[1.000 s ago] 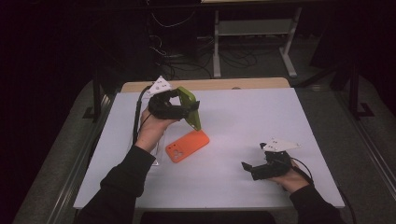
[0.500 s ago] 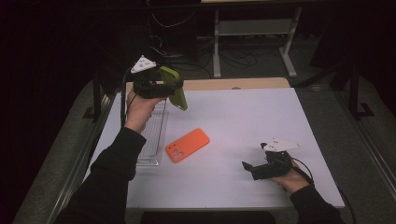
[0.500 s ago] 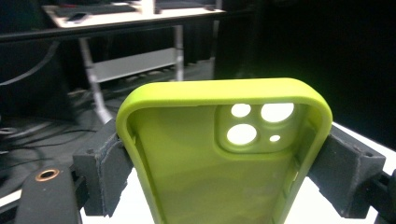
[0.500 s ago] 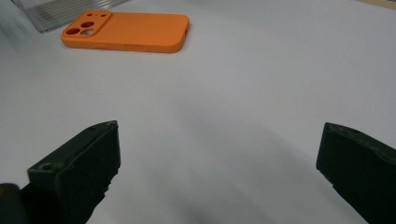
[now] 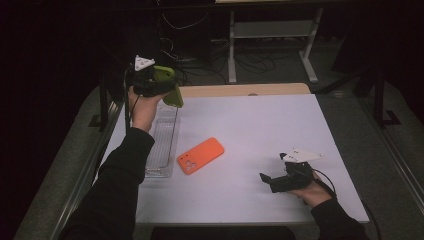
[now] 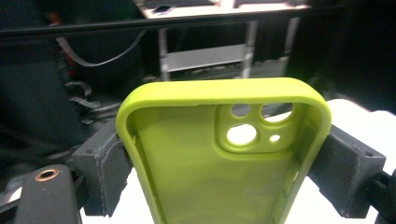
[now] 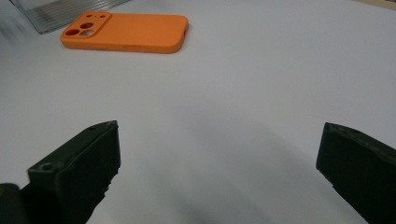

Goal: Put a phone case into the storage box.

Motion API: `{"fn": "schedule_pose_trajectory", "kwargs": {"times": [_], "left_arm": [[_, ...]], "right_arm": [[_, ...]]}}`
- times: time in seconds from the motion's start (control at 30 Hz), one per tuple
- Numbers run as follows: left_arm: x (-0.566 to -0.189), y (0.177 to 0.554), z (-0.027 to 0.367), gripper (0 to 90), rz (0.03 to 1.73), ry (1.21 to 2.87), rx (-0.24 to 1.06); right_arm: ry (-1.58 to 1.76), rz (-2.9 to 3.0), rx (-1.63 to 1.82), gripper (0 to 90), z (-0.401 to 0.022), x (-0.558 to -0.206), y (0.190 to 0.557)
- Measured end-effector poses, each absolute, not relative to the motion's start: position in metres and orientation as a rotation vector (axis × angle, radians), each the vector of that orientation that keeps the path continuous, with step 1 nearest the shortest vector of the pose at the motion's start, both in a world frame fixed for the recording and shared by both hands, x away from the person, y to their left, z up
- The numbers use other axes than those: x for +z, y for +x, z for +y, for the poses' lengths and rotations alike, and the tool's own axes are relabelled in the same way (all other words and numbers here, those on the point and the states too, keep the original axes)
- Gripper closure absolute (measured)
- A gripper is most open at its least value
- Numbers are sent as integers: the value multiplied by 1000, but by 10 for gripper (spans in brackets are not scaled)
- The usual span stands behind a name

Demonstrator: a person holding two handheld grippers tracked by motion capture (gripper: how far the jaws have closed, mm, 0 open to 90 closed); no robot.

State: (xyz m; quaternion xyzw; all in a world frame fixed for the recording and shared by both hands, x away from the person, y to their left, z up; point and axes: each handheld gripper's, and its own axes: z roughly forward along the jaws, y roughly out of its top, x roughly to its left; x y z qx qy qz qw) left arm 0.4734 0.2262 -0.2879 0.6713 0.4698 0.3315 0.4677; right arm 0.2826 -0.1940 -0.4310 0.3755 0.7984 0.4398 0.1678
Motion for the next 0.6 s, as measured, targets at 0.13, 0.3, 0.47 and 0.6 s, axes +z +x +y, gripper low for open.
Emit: {"fn": "schedule_pose_trajectory", "kwargs": {"times": [0.13, 0.3, 0.47, 0.6], "left_arm": [[-295, 481, 230, 153, 1210, 1636, 840], [-308, 490, 232, 152, 1277, 1657, 863], [-326, 496, 237, 152, 1364, 1634, 882], [-339, 498, 239, 149, 1396, 1643, 905]], "right_arm": [[1070, 2267, 1255, 0, -195, -431, 283], [1075, 2265, 1258, 0, -195, -431, 282], [1074, 2267, 1256, 0, -196, -431, 282], [1074, 2265, 1258, 0, -197, -431, 282]]}}
